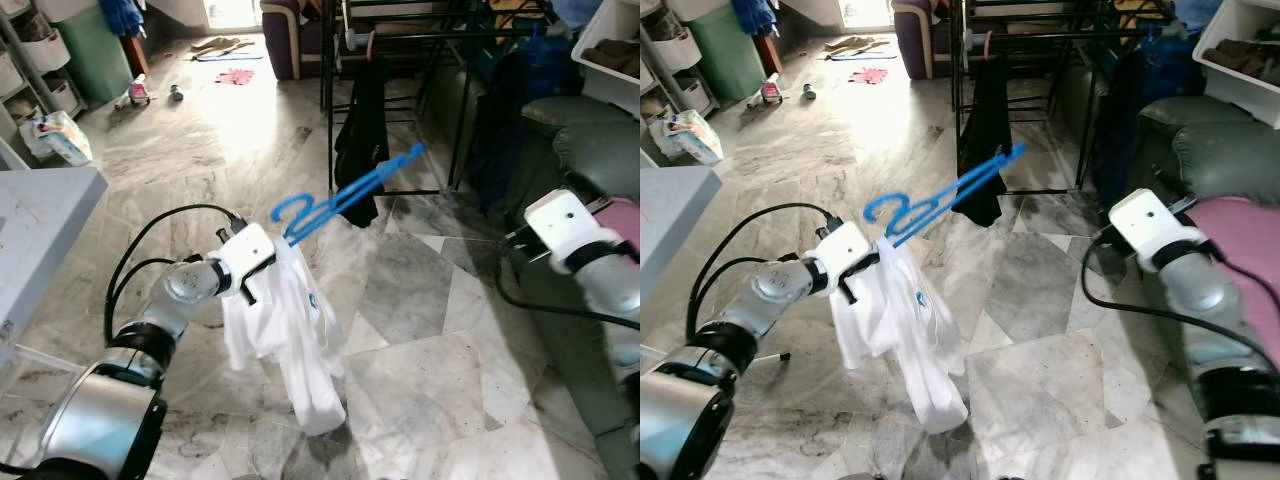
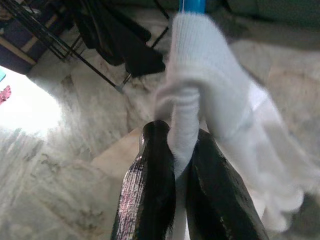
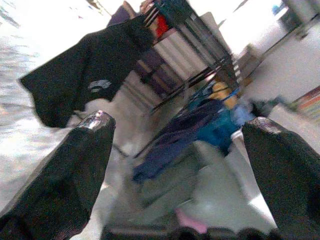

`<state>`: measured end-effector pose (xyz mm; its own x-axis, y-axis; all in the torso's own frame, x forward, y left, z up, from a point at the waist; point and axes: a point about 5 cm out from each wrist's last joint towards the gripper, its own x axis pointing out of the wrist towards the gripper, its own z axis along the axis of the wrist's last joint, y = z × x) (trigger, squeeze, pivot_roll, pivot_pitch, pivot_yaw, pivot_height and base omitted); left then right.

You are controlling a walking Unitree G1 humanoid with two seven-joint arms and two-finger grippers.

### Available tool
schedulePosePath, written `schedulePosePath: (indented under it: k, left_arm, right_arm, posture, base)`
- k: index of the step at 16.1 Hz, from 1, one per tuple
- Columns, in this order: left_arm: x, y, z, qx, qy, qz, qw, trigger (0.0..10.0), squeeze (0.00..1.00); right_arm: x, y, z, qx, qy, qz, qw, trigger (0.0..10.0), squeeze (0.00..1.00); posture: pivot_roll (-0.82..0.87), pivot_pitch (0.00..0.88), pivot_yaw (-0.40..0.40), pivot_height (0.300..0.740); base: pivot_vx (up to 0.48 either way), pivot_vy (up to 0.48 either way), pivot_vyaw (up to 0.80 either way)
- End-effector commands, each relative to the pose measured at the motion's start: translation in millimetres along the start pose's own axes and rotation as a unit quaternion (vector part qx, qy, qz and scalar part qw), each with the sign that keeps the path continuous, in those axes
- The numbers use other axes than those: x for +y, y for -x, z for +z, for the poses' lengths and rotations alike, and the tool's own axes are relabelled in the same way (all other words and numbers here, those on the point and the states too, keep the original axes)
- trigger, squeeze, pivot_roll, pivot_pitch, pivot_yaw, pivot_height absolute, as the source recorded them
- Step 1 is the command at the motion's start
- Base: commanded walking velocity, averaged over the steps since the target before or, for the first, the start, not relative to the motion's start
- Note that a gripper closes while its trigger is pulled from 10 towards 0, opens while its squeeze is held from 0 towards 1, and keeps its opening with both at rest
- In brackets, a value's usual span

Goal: Hang hanger

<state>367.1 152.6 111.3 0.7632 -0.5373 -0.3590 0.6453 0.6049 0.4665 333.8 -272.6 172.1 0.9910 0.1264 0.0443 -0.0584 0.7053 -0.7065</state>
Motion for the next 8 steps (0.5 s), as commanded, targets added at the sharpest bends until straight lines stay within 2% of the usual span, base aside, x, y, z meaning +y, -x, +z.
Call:
schedulePosePath:
  k: [1,4,6,7,8]
  left_arm:
    - [15.7,0.2,18,-0.035,0.006,0.030,0.999,0.0,0.00]
    - [27.2,-1.6,46,-0.097,0.007,0.044,0.994,0.0,0.00]
    - [34.6,-1.7,67,-0.134,-0.010,0.041,0.990,0.0,0.00]
    - [35.2,-1.8,71,-0.141,-0.016,0.038,0.989,0.0,0.00]
    - [36.6,-2.5,87,-0.164,-0.037,0.027,0.985,0.0,0.00]
  right_arm:
    - [9.0,1.5,-1,0.007,-0.031,0.009,0.999,10.0,1.00]
    - [40.1,5.8,-3,0.022,-0.094,0.037,0.995,10.0,1.00]
    - [59.1,4.6,1,0.026,-0.140,0.058,0.988,10.0,1.00]
    - [63.3,4.5,3,0.025,-0.149,0.066,0.986,10.0,1.00]
    - [85.5,5.3,8,0.029,-0.188,0.122,0.974,10.0,1.00]
  posture:
    - [-0.05,0.046,0.024,0.740]
    - [-0.04,0.042,0.038,0.740]
    - [-0.03,0.039,0.052,0.740]
    - [-0.03,0.039,0.052,0.740]
    - [-0.02,0.034,0.063,0.740]
  base:
    - [0.000,0.000,0.00]
    - [0.000,0.000,0.00]
    - [0.000,0.000,0.00]
    - [0.000,0.000,0.00]
    - [0.000,0.000,0.00]
